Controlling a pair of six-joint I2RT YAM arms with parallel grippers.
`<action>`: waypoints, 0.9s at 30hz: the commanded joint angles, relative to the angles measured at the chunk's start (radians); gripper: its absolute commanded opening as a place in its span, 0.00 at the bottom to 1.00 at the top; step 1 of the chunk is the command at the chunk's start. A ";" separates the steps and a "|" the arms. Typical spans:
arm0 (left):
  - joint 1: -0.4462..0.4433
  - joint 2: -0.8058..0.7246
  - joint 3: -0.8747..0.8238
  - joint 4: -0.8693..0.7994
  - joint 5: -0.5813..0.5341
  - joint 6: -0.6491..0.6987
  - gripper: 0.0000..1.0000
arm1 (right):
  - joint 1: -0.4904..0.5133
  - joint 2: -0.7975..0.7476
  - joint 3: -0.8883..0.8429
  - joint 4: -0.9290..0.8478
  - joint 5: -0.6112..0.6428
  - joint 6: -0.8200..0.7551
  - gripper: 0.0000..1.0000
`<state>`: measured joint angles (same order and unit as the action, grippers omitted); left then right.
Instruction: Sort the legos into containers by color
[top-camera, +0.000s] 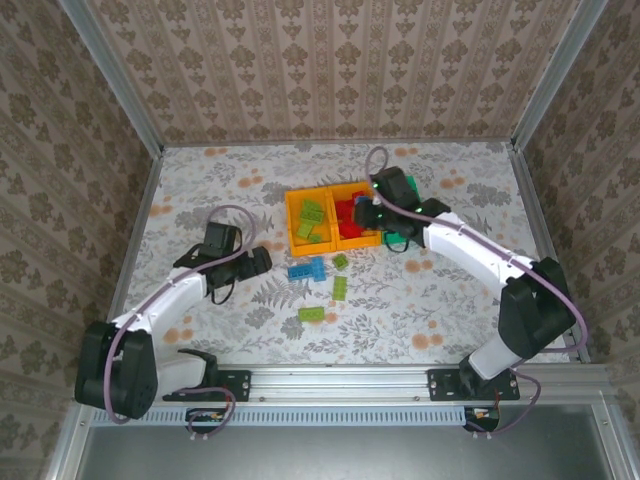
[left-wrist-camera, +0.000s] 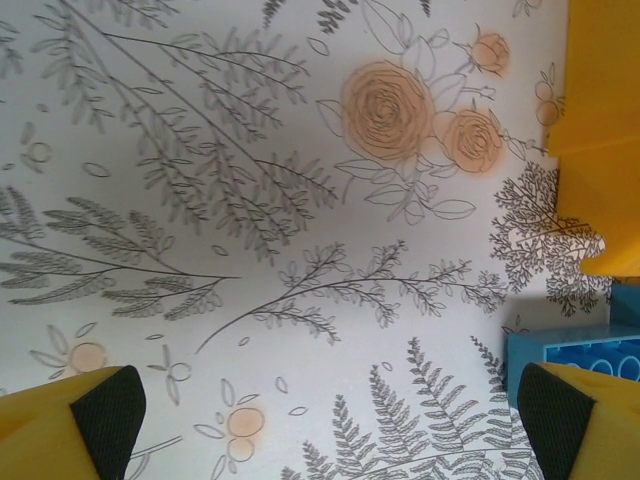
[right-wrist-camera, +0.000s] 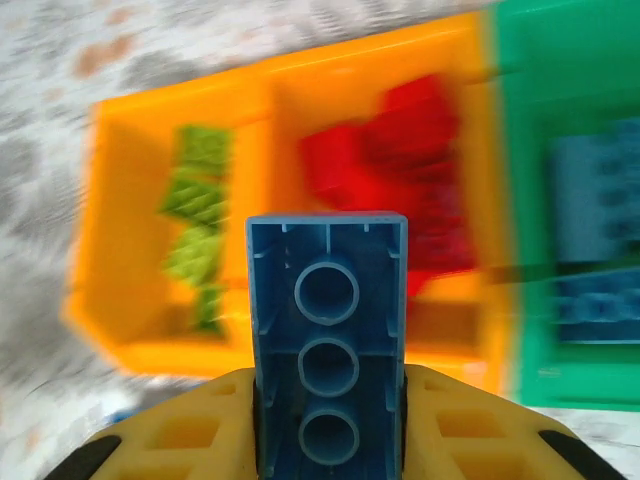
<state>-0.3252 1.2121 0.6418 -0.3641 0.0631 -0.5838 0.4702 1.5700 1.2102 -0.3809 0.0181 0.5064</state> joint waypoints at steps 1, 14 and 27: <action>-0.032 0.023 0.043 0.022 -0.007 0.008 1.00 | -0.085 0.052 0.045 -0.100 0.043 -0.043 0.32; -0.140 0.093 0.082 0.034 -0.004 0.049 1.00 | -0.249 0.350 0.338 -0.259 0.097 -0.137 0.36; -0.174 0.151 0.107 0.065 0.006 0.028 1.00 | -0.168 0.173 0.231 -0.256 0.085 -0.091 0.71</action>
<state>-0.4923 1.3556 0.7204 -0.3088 0.0742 -0.5606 0.2527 1.8496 1.4818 -0.6182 0.0986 0.3958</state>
